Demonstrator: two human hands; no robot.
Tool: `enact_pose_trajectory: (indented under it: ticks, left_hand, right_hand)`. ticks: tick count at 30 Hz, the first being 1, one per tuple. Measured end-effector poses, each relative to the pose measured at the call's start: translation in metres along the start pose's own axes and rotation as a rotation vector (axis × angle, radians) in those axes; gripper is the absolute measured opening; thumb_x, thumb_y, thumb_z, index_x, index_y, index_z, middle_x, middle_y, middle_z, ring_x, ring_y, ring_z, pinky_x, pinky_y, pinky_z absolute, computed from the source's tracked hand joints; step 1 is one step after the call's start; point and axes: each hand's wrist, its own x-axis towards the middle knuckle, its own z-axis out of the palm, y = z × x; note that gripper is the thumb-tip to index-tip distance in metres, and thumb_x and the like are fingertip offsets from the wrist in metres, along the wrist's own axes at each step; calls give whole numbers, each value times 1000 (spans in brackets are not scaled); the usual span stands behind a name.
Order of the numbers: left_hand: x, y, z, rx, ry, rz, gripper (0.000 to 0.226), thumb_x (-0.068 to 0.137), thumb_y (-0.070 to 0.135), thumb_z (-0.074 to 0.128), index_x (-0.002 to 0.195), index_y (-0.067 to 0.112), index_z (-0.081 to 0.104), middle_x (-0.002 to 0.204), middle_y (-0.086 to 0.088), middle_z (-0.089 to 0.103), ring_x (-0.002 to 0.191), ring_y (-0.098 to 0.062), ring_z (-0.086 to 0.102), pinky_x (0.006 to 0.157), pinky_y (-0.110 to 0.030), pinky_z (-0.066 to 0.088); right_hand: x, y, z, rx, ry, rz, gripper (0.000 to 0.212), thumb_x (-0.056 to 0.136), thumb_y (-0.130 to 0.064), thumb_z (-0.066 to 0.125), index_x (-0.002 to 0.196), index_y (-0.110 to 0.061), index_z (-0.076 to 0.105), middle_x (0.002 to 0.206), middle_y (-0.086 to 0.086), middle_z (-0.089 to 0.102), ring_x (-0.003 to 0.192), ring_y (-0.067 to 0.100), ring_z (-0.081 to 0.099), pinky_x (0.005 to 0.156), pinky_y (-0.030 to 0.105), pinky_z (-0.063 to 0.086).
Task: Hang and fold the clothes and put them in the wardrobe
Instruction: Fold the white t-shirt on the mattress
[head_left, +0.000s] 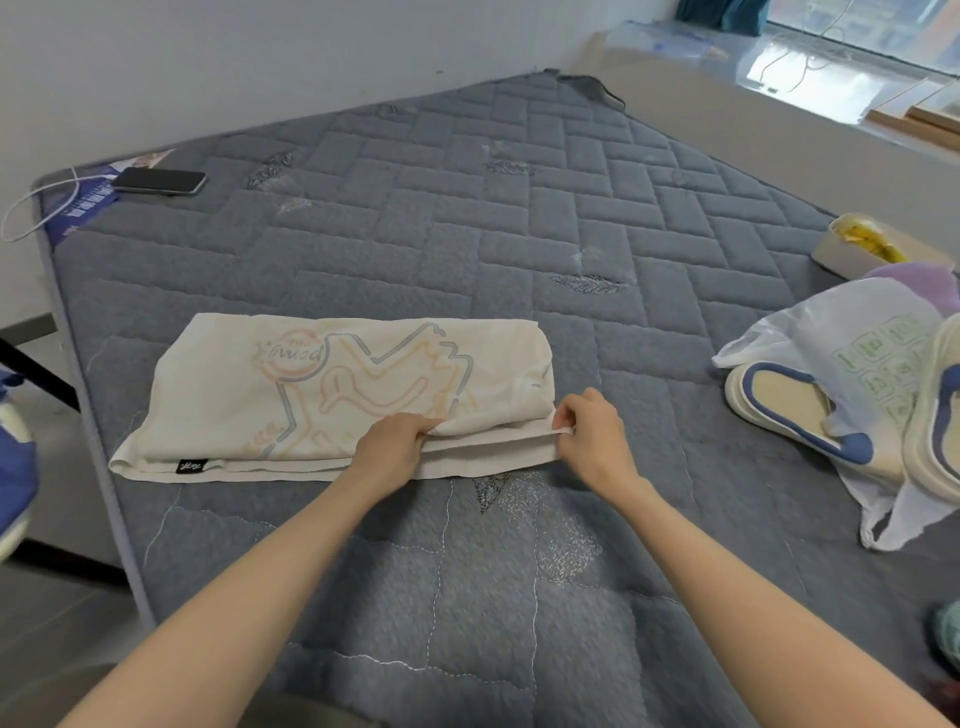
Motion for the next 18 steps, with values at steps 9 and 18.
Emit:
enact_pose_trajectory:
  ticks: [9,18]
  left_hand:
    - [-19,-18,-4,300,-45,11,52,95,11,38,143,31,35,146,-1,33,124,-25,41,91,-35,40]
    - [-47,-87,-35,480,102,-134,83,84,-5,43,151,30,8,157,-6,14,138,-31,25,102,-40,32]
  right_hand:
    - [-22,-14,22,-418,-54,-72,17,79,-9,51,95,-9,54,102,7,52,99,27,46,67,33,34]
    - [1,-43,58,-533,-148,-484,40,83,-4,43,121,-16,48,119,3,50,108,26,45,90,32,32]
